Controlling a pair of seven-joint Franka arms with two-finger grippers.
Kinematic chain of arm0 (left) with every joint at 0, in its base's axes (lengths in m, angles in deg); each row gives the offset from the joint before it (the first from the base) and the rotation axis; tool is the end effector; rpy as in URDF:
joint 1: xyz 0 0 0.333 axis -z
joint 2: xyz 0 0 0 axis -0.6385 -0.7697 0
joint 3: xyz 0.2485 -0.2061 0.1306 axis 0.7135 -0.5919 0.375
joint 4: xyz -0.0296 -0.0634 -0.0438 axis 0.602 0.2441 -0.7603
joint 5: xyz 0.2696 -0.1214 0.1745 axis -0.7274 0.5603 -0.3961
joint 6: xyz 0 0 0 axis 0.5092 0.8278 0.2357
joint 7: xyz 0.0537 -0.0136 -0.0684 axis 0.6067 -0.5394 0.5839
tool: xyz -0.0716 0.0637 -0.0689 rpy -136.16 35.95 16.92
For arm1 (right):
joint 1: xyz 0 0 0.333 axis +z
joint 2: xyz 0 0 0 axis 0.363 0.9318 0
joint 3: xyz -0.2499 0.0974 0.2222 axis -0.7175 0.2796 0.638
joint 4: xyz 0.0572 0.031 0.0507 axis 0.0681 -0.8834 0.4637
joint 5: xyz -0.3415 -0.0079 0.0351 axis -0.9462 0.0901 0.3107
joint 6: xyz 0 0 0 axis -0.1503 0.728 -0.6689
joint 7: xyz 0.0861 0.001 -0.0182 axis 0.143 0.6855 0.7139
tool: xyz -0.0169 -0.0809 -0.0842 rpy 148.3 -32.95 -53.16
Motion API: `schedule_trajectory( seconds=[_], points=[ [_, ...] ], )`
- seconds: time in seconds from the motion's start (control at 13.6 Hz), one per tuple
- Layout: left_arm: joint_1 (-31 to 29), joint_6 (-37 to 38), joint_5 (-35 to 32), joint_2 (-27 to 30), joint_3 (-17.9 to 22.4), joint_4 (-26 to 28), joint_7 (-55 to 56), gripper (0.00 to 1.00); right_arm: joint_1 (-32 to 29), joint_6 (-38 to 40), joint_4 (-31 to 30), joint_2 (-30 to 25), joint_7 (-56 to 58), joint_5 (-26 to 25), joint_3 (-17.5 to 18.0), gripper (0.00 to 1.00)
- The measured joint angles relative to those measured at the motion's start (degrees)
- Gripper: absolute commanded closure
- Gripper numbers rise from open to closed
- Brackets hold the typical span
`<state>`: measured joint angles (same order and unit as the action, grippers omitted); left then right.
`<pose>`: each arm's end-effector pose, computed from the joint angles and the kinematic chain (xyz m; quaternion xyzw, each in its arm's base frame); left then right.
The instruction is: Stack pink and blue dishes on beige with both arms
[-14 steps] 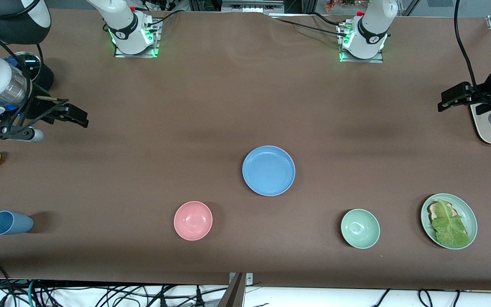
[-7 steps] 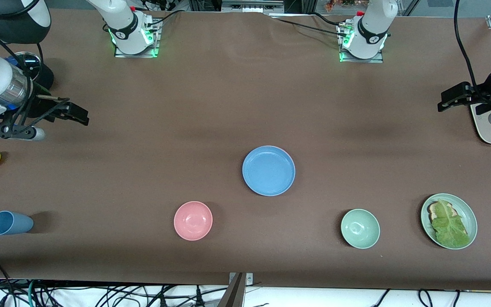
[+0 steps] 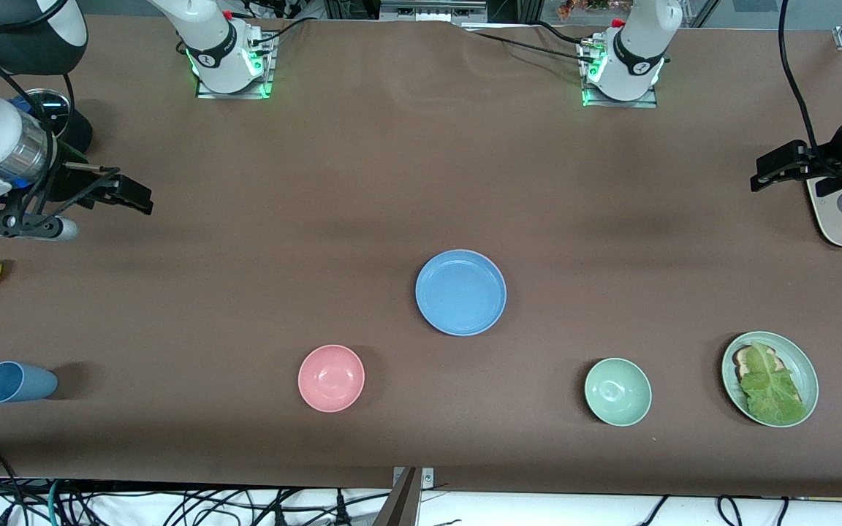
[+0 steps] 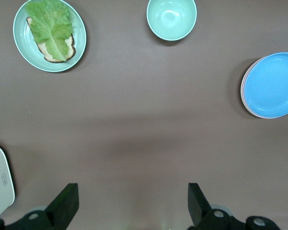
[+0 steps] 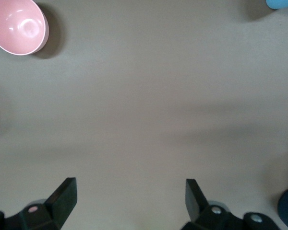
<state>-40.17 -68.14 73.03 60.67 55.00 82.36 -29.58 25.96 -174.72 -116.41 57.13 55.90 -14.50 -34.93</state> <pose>0.5297 -0.0014 0.6388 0.9980 -0.0227 -0.0547 0.0213 0.5391 0.0647 0.5822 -0.9980 0.0489 0.0397 0.0045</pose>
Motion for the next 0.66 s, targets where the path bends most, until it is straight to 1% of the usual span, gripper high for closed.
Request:
schedule_trajectory(
  seconds=[0.66],
  points=[
    [0.00,0.00,0.00,0.00,0.00,0.00,0.00,0.00,0.00,5.38,1.89,-1.64,0.04,0.00,0.12,0.00]
  ],
)
